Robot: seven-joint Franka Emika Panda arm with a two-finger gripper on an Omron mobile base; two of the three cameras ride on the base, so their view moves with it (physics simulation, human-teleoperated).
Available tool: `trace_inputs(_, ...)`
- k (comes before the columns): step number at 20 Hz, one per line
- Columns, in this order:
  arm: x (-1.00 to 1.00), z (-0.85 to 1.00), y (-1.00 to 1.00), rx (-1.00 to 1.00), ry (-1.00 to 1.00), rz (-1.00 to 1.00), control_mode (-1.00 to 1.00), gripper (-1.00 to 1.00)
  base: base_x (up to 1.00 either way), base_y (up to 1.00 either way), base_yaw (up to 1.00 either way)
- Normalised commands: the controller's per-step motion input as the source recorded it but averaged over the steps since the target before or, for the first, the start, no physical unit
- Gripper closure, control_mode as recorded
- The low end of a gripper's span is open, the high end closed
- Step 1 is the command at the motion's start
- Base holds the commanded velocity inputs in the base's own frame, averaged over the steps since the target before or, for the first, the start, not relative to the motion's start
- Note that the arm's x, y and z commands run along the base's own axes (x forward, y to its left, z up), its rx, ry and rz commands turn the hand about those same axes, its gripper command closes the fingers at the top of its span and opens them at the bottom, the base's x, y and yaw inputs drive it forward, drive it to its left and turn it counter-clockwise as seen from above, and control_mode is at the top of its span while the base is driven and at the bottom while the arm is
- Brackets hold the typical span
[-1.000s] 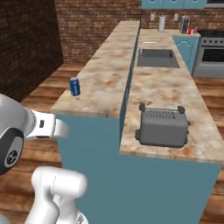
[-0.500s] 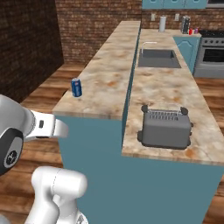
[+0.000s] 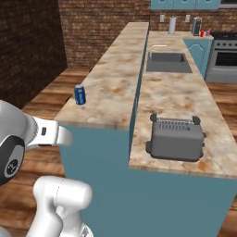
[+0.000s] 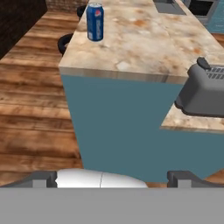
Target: Four empty soda cans are scattered around the kitchen. Gather all the cans and cluster them next to the stove for recycling.
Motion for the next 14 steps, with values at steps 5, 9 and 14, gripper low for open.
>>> trace_inputs(5, 0.0, 0.0, 0.0, 0.0, 0.0, 0.0, 1.0, -1.0, 0.29, 0.18, 0.0)
trace_inputs(9, 0.0, 0.0, 0.0, 0.0, 0.0, 0.0, 1.0, -1.0, 0.29, 0.19, 0.0)
trace_inputs(14, 0.0, 0.0, 0.0, 0.0, 0.0, 0.0, 1.0, -1.0, 0.32, 0.19, 0.0)
